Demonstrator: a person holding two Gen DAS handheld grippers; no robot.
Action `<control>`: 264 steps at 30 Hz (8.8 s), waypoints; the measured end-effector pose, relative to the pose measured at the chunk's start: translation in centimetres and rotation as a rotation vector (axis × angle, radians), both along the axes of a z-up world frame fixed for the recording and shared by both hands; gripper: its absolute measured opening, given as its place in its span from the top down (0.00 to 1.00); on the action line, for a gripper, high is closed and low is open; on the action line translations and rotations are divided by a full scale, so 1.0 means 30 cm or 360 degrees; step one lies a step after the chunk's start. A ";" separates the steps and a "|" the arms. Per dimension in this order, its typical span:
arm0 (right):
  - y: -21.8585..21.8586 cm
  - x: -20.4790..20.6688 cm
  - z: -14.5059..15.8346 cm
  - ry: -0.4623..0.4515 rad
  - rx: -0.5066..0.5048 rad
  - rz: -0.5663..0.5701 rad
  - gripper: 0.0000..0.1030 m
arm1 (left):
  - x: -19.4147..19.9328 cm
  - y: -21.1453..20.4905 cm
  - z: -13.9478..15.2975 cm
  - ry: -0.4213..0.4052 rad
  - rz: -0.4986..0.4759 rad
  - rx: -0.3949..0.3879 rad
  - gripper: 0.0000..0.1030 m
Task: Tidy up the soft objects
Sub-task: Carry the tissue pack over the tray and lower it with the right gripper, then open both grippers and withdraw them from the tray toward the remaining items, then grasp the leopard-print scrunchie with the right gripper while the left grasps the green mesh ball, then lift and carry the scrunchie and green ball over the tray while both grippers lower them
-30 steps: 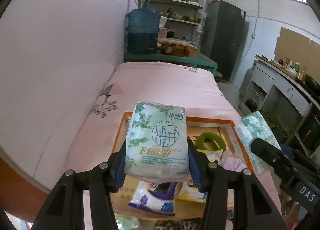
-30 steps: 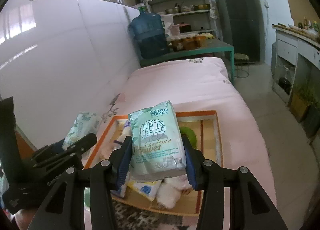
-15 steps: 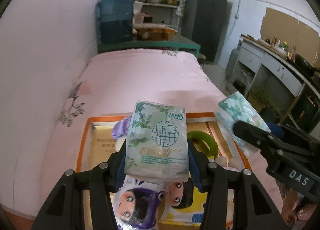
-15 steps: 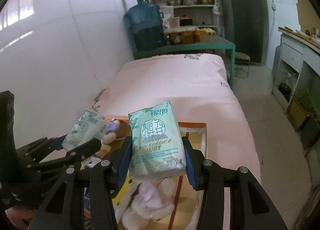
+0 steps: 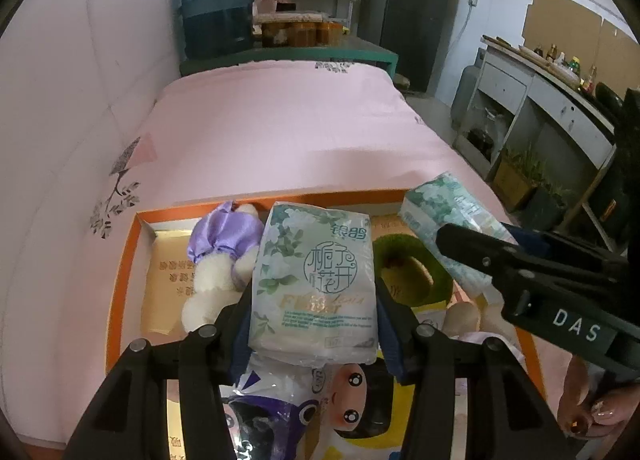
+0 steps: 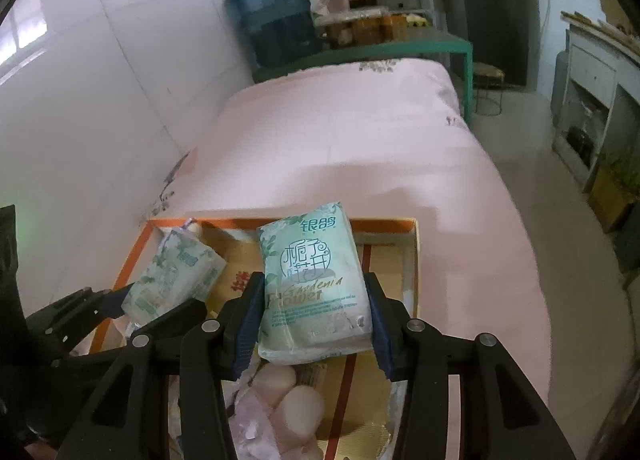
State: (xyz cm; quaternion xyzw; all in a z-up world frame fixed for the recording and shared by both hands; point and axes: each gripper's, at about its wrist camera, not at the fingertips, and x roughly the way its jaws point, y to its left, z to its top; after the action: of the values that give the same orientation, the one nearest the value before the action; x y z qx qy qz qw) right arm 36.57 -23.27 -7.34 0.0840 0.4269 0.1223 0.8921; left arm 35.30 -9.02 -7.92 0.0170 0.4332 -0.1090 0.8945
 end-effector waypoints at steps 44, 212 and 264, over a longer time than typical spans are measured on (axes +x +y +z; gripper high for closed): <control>0.002 -0.126 0.038 -0.0102 0.0017 -0.0028 0.38 | -0.059 0.037 0.016 -0.0049 0.0017 -0.0109 0.34; 0.371 -0.636 -0.167 0.0021 -0.0135 0.0027 0.84 | -0.637 0.404 -0.052 -0.0132 0.0248 -0.0330 0.56; 0.199 -0.621 0.262 -0.0416 -0.0042 -0.0142 0.86 | -0.490 0.249 0.219 -0.0422 0.0157 -0.0223 0.56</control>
State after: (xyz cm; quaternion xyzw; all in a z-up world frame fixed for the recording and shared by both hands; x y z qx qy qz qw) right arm 17.93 -17.29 0.52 0.0746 0.3044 0.0867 0.9457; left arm 20.60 -1.56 -1.35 -0.0525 0.3030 -0.0917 0.9471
